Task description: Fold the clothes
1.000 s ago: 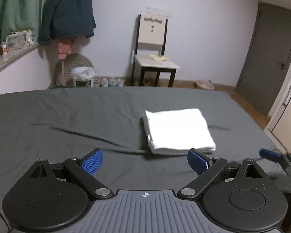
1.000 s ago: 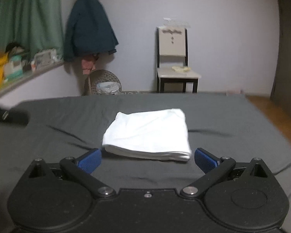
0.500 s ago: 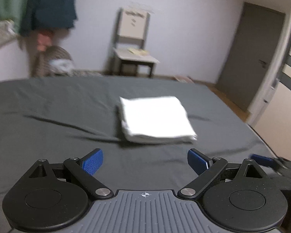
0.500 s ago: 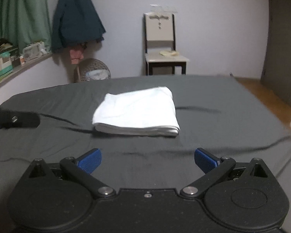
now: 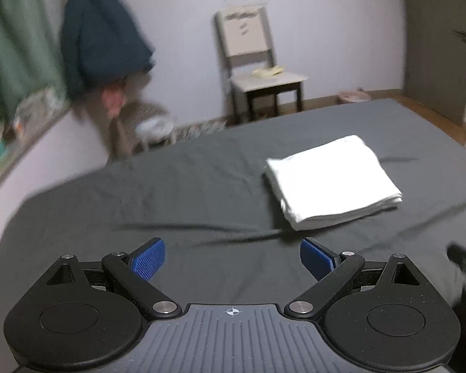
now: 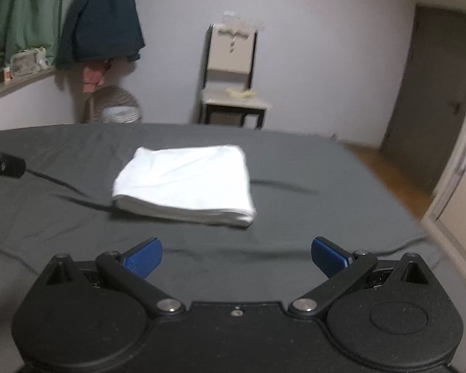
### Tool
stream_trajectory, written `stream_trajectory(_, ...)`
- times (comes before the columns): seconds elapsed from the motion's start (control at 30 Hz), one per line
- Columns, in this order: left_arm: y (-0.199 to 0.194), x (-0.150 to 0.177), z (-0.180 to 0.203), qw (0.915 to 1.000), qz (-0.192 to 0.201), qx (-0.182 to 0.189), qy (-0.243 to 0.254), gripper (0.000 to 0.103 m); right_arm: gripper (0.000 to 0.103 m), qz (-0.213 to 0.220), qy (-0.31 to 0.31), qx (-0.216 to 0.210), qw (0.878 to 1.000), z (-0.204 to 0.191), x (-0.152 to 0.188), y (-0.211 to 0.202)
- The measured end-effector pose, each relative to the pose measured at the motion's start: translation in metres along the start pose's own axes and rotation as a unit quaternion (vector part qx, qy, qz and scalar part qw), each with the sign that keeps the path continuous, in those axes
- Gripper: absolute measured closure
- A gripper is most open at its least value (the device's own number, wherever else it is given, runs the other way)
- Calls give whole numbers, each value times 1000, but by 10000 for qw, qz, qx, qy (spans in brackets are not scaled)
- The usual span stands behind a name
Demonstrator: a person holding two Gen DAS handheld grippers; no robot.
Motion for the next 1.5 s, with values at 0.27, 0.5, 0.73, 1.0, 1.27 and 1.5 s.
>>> stream_trajectory(0.27, -4, 34, 50, 9888, -1304, -418, 595, 9, 0, 232, 55, 63, 9997, 14, 1, -18)
stream_trajectory(0.5, -27, 55, 69, 9891, -1015, 449, 973, 9, 0, -196, 387, -152, 9989, 22, -2, -5)
stream_trajectory(0.73, -20, 28, 51, 9967, -489, 552, 339, 9, 0, -435, 390, -162, 9982, 22, 2, 2)
stream_trajectory(1.0, -13, 26, 45, 9983, -57, 579, 107, 9, 0, -541, 174, -357, 9977, 14, 3, 13)
stream_trajectory(1.27, -10, 30, 40, 9991, 120, 377, -141, 9, 0, -508, 322, -441, 9972, 19, 3, 13)
stream_trajectory(1.5, -12, 33, 39, 9991, -64, 397, -94, 9, 0, -443, 151, -443, 9979, 17, 1, 9)
Point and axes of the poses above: each gripper's, at about its wrist camera, not at the fingertips, and y roughly the way its jaws point, z to its right, x to its underside, the point moved 3 cm from there along y, roughly the way its jaws point, and after that the axes turned 11 degrees about x, right-handed, at the moved point
